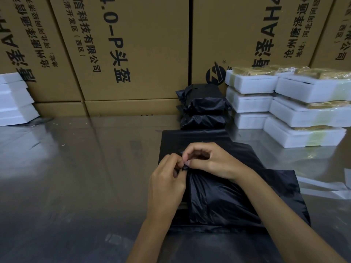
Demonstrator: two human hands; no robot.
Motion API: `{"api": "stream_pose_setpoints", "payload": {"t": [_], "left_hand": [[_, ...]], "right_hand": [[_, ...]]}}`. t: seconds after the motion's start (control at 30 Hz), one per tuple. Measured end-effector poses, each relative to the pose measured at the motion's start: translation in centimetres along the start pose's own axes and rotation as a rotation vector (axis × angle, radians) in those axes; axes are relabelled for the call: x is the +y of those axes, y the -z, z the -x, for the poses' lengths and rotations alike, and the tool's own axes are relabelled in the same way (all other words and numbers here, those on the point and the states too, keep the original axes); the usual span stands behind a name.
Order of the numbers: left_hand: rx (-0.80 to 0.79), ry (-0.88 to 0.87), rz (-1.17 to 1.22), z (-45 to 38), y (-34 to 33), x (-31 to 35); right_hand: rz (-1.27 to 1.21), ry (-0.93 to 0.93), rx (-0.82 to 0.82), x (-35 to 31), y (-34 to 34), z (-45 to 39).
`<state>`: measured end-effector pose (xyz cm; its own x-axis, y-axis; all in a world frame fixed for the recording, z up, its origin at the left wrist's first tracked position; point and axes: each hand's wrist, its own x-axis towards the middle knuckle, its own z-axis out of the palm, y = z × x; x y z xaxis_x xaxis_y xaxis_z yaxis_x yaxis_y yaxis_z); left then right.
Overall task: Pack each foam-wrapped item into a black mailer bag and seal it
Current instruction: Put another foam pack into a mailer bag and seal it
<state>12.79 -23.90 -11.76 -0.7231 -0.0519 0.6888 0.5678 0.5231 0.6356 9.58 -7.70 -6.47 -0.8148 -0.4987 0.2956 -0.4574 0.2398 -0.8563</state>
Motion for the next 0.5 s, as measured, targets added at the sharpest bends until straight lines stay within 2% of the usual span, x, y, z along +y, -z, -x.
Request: {"api": "stream_pose_setpoints", "payload": {"t": [0.33,0.4,0.5], "left_hand": [[0.0,-0.008,0.066,-0.4,-0.1,-0.1],[-0.028,0.096,0.164,-0.6,-0.1,-0.1],[-0.1,0.372,0.433,-1.2,0.4,-0.4]], "right_hand": [[0.056,-0.027,0.051,-0.3,-0.2,0.0],[0.087,-0.039,0.06,-0.2,-0.3,-0.2],[0.128,-0.089,0.092,0.0,-0.3,-0.8]]}}
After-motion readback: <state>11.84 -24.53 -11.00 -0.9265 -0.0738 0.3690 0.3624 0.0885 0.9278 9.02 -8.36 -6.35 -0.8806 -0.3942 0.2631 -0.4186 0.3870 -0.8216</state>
